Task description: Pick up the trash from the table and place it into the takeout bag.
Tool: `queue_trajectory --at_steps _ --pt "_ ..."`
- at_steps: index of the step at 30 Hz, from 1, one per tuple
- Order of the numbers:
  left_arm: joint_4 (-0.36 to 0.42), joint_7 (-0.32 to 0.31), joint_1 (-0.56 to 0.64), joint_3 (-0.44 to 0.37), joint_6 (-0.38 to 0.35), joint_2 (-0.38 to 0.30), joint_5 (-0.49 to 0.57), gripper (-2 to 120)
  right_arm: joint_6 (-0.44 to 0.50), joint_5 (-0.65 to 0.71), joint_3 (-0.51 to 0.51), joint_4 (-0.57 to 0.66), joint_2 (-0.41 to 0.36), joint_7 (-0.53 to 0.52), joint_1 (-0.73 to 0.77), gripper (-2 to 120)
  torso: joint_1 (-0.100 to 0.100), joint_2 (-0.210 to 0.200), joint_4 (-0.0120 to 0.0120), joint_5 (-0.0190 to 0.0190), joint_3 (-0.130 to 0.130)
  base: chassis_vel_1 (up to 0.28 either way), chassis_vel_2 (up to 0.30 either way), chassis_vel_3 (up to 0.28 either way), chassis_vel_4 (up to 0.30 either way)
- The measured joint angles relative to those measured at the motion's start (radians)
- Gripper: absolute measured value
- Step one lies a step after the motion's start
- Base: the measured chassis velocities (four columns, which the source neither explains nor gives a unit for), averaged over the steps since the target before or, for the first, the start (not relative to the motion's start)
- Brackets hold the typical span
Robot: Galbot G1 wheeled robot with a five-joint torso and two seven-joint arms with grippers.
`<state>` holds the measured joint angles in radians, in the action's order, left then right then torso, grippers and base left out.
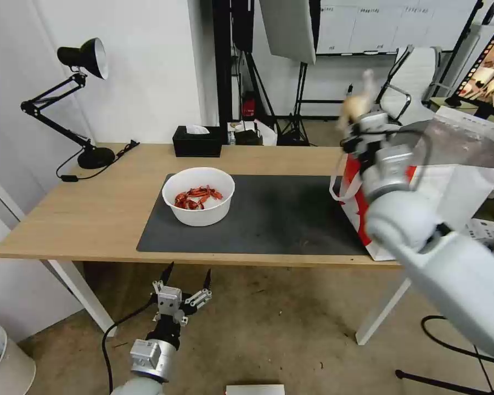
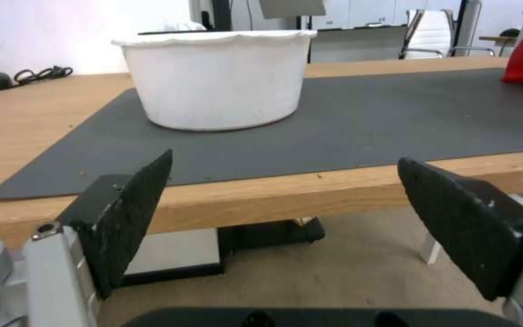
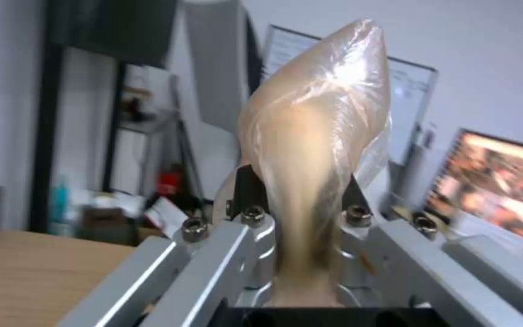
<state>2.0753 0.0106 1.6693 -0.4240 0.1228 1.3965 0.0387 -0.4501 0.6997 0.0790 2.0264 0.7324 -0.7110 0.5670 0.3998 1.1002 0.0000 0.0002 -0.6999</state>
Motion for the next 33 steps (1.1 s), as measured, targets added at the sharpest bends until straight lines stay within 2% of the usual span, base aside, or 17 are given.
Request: queue_trajectory --at_steps 2,5,8,10,13,14,15,17,18,19,22,25,28,29,31,33 --pt "0.001 0.003 0.001 -0.001 0.001 -0.002 0.0 100 -0.012 0.018 0.017 -0.006 -0.01 -0.024 0.01 7 0.0 0.0 -0.0001 0.0 0.0 0.0 0.0 0.0 0.0" --pt "0.003 0.007 0.001 -0.003 0.002 -0.005 0.003 100 -0.047 0.113 0.045 -0.02 -0.023 -0.103 0.026 7 0.0 0.0 -0.0002 0.0001 0.0 0.0 0.0 0.0 0.0" --pt "0.004 0.009 0.0 -0.001 0.002 -0.004 0.003 100 -0.052 0.168 0.053 -0.023 -0.025 -0.117 0.036 7 0.0 0.0 0.0001 0.0 0.0 0.0 0.0 0.0 0.0" --pt "0.004 0.01 0.0 0.001 0.002 -0.003 0.003 100 -0.053 0.175 0.056 -0.023 -0.025 -0.118 0.042 12 0.0 0.0 0.0001 -0.0001 0.0 0.0 0.0 0.0 0.0" --pt "0.004 0.011 -0.001 0.001 0.002 -0.003 0.003 100 -0.053 0.186 0.061 -0.023 -0.022 -0.121 0.053 25 0.0 0.0 0.0001 -0.0001 0.0 0.0 0.0 0.0 0.0" --pt "0.004 0.011 -0.001 0.001 0.002 -0.003 0.003 100 -0.053 0.186 0.061 -0.023 -0.022 -0.121 0.053 25 0.0 0.0 0.0001 -0.0001 0.0 0.0 0.0 0.0 0.0" --pt "0.005 0.011 -0.001 0.001 0.002 -0.004 0.004 100 -0.053 0.188 0.063 -0.022 -0.02 -0.122 0.058 32 0.0 0.0 0.0001 -0.0001 0.0 0.0 0.0 0.0 0.0" --pt "0.005 0.012 -0.001 0.0 0.002 -0.005 0.004 100 -0.053 0.189 0.063 -0.021 -0.019 -0.123 0.062 33 0.0 0.0 0.0 -0.0002 0.0 0.0 0.0 0.0 0.0" --pt "0.005 0.012 -0.002 -0.001 0.002 -0.007 0.005 100 -0.053 0.189 0.064 -0.02 -0.018 -0.124 0.064 43 0.0 0.0 0.0 -0.0002 0.0 0.0 0.0 0.0 0.0" --pt "0.005 0.012 -0.002 -0.001 0.002 -0.007 0.005 100 -0.053 0.189 0.064 -0.02 -0.018 -0.124 0.064 43 0.0 0.0 0.0 -0.0002 0.0 0.0 0.0 0.0 0.0" --pt "0.007 0.012 -0.002 -0.003 0.002 -0.013 0.008 100 -0.053 0.194 0.064 -0.018 -0.013 -0.132 0.067 61 0.0 0.0 0.0001 -0.0002 0.0 0.0 0.0 0.0 0.0" --pt "0.007 0.012 -0.002 -0.002 0.001 -0.014 0.008 100 -0.052 0.195 0.066 -0.017 -0.013 -0.133 0.068 65 0.0 0.0 0.0001 -0.0002 0.0 0.0 0.0 0.0 0.0" --pt "0.008 0.012 -0.005 0.0 -0.001 -0.016 0.008 100 -0.051 0.199 0.067 -0.014 -0.013 -0.132 0.068 80 0.0 0.0 0.0 -0.0002 0.0 0.0 0.0 0.0 0.0" --pt "0.008 0.012 -0.005 0.0 -0.001 -0.016 0.008 100 -0.051 0.199 0.067 -0.014 -0.013 -0.132 0.068 80 0.0 0.0 0.0 -0.0002 0.0 0.0 0.0 0.0 0.0" --pt "0.008 0.012 -0.007 0.001 -0.001 -0.016 0.008 100 -0.05 0.202 0.067 -0.01 -0.013 -0.127 0.071 92 0.0 0.0 0.0001 -0.0002 0.0 0.0 0.0 0.0 0.0" --pt "0.008 0.012 -0.007 0.001 -0.002 -0.016 0.008 100 -0.049 0.204 0.067 -0.009 -0.013 -0.126 0.074 95 0.0 0.0 0.0001 -0.0002 0.0 0.0 0.0 0.0 0.0"
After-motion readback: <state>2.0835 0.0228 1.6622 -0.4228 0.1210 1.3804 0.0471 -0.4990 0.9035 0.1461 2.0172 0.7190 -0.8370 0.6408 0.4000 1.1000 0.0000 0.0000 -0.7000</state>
